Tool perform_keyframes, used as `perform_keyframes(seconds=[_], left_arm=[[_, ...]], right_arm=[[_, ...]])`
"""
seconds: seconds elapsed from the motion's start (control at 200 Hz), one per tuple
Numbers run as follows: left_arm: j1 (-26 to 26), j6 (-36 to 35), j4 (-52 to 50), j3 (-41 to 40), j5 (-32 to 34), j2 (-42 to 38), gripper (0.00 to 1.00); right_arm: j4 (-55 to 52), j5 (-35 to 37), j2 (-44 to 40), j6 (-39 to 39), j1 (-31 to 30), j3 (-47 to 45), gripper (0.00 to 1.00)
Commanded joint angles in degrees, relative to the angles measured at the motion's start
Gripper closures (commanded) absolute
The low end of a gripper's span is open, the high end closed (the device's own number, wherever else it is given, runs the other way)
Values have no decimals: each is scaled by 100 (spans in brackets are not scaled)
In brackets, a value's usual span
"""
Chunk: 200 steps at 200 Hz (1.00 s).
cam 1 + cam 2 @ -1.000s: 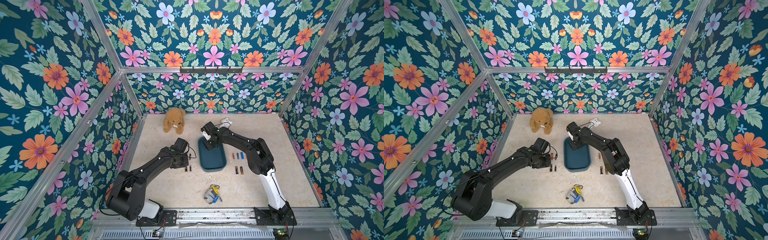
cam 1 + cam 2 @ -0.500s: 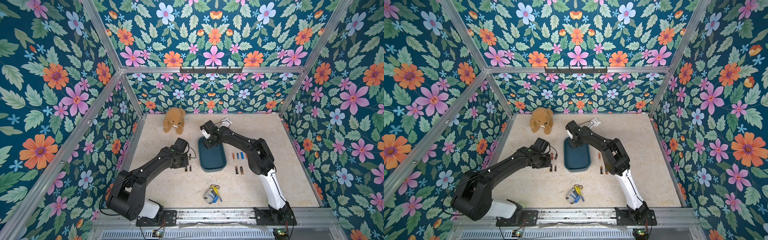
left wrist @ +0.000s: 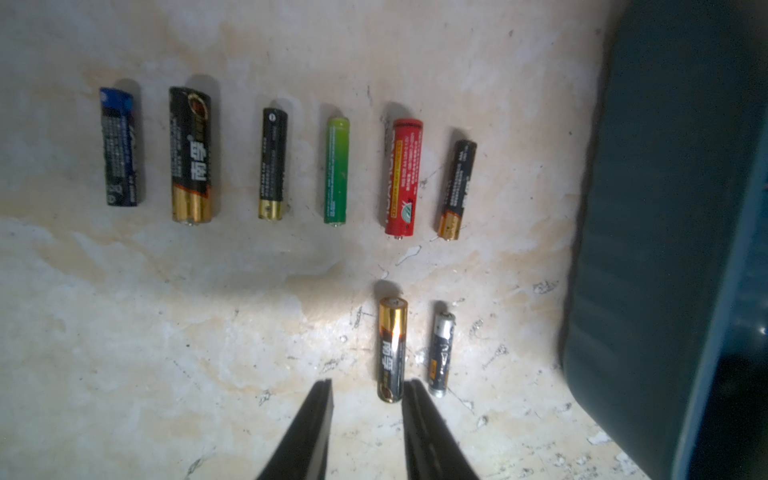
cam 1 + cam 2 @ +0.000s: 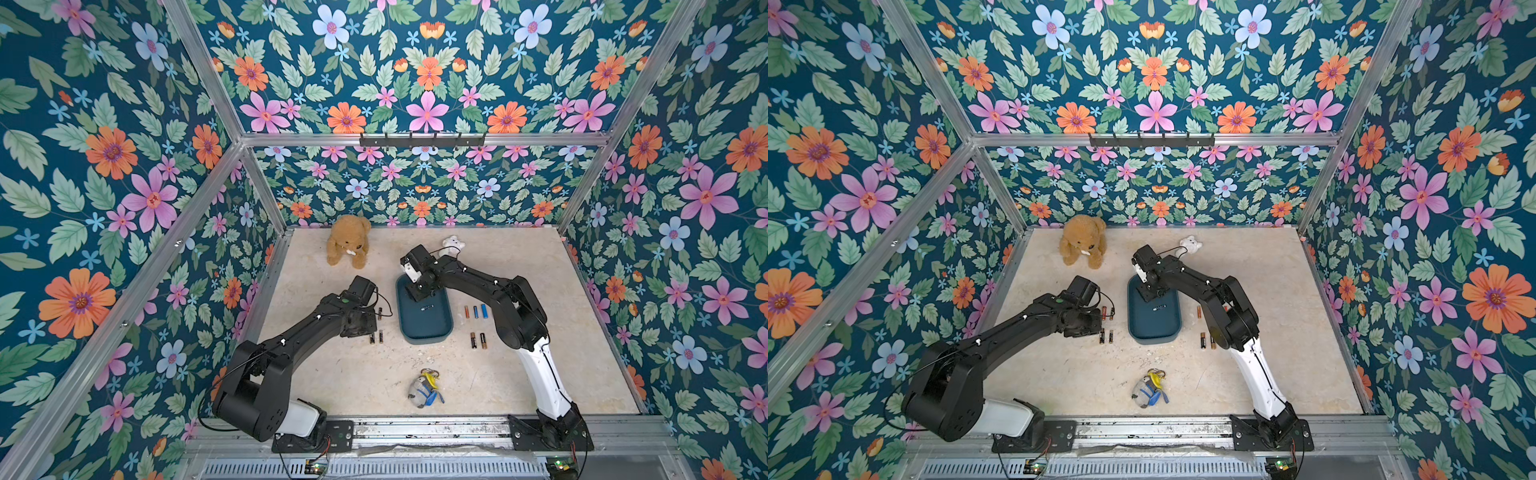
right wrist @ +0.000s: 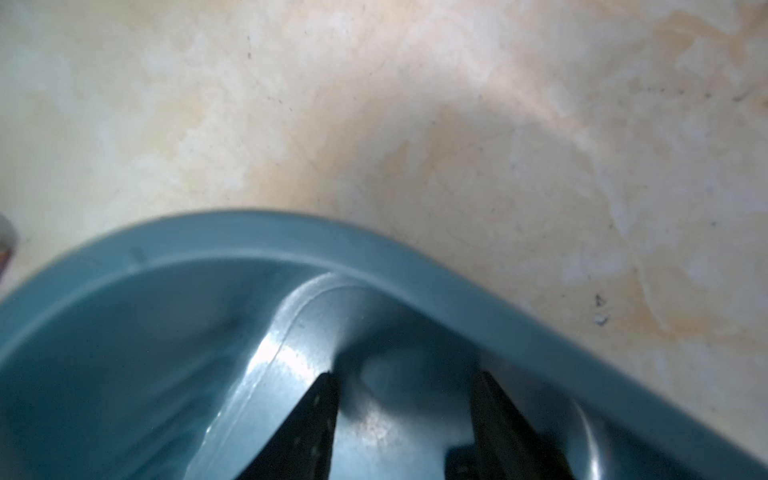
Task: Take the batteries out of the storage box
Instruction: Pick up the battery from the storage box.
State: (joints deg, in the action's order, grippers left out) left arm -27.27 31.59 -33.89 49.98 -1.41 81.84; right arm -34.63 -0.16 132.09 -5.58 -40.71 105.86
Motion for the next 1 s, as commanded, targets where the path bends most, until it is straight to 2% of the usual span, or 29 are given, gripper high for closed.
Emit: perform_keyframes(seconds=[0.0,0.185,0.47,0.715,0.995], left_arm=[[8,-4,-74,38,24,-2,65],[11,-13,-65,87,9,-9,65],[8,-13,-22,109,-45,37,65],[9,-18,22,118,-74,66,65],[2,-22,23,118,-78,59,65]], right_arm=[[-81,34,-134,94,1,-31,44],[-213,487,-249,379,1,69,42],[-1075,1205,-127,1806,-93,635,43],[-1205,1010,-240,2843,-108,523,44],[-1326,1060,-184,3347,-102,444,47]])
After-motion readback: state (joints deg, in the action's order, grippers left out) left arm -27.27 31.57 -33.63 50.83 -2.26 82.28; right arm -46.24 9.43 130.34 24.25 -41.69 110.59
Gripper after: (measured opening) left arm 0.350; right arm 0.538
